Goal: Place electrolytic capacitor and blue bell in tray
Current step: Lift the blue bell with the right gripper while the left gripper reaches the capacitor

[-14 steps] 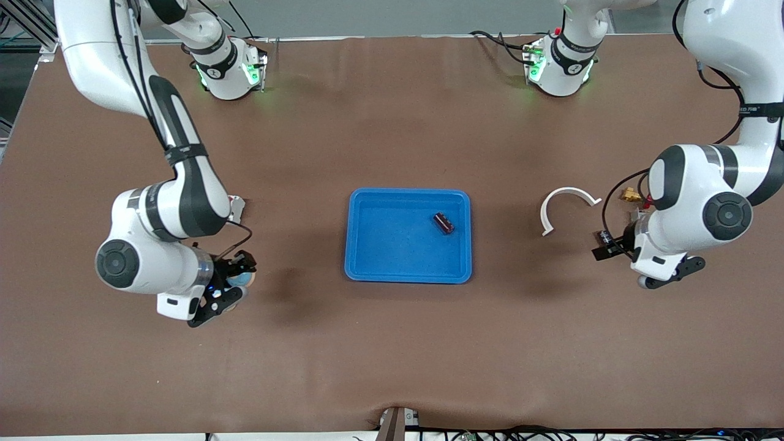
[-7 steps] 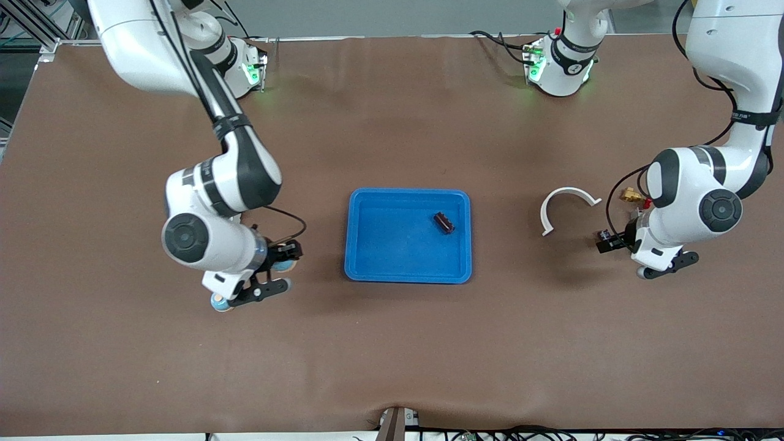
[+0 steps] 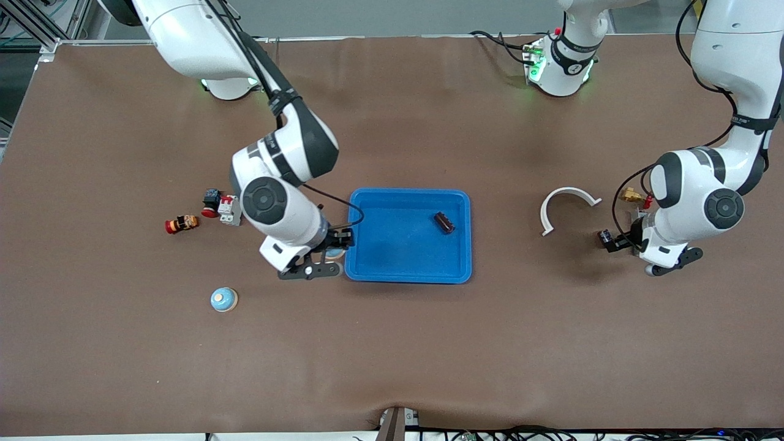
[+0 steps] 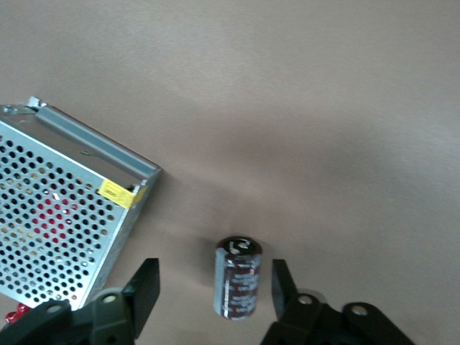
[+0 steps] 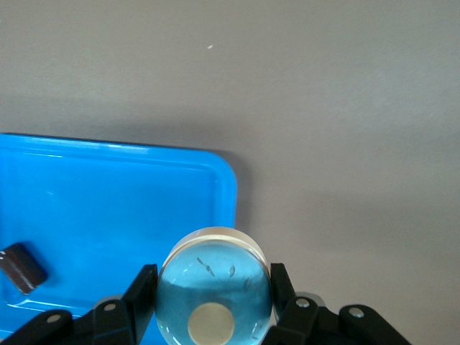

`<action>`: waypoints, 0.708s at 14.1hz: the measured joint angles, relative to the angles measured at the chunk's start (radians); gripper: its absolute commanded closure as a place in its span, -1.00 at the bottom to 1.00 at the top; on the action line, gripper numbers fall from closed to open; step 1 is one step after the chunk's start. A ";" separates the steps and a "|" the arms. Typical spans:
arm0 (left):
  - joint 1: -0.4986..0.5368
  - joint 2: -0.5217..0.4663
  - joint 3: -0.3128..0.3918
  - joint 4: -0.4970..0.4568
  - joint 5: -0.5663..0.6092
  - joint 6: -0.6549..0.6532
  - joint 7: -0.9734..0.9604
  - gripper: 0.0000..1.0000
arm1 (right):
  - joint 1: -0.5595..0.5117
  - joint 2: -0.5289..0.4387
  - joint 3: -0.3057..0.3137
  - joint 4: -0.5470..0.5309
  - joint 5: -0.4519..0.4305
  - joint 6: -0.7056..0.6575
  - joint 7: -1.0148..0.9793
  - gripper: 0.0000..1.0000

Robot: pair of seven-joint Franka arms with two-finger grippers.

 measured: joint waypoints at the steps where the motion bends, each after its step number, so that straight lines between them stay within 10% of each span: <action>1: 0.001 0.002 0.000 -0.002 0.000 0.002 -0.006 -0.28 | 0.017 0.000 0.000 -0.004 0.000 0.010 0.031 -0.22; 10: -0.001 0.025 -0.009 -0.019 -0.020 0.014 -0.044 0.12 | 0.131 0.007 -0.001 -0.150 0.000 0.195 0.177 -0.22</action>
